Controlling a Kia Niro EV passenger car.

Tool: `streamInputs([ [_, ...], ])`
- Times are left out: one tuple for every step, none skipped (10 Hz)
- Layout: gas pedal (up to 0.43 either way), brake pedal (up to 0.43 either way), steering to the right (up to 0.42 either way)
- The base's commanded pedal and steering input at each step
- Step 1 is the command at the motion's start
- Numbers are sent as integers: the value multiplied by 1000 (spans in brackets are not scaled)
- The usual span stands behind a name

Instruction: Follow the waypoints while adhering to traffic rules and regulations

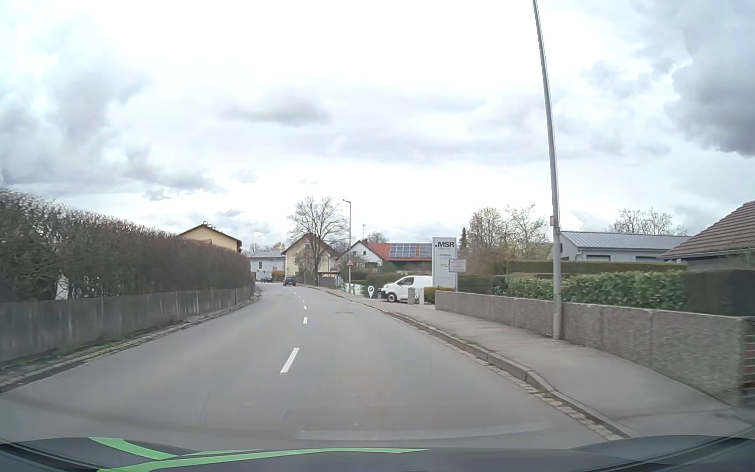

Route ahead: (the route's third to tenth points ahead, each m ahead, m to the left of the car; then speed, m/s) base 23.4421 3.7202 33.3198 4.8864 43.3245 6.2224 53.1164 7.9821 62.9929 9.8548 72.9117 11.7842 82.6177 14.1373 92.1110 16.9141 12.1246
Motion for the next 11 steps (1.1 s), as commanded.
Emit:
streamInputs([
  [79, 0, -28],
  [79, 0, -28],
  [79, 0, -29],
  [79, 0, -29],
  [79, 0, -29],
  [79, 0, -29],
  [79, 0, -27],
  [79, 0, -25],
  [79, 0, -24],
  [79, 0, -24],
  [79, 0, -22],
])
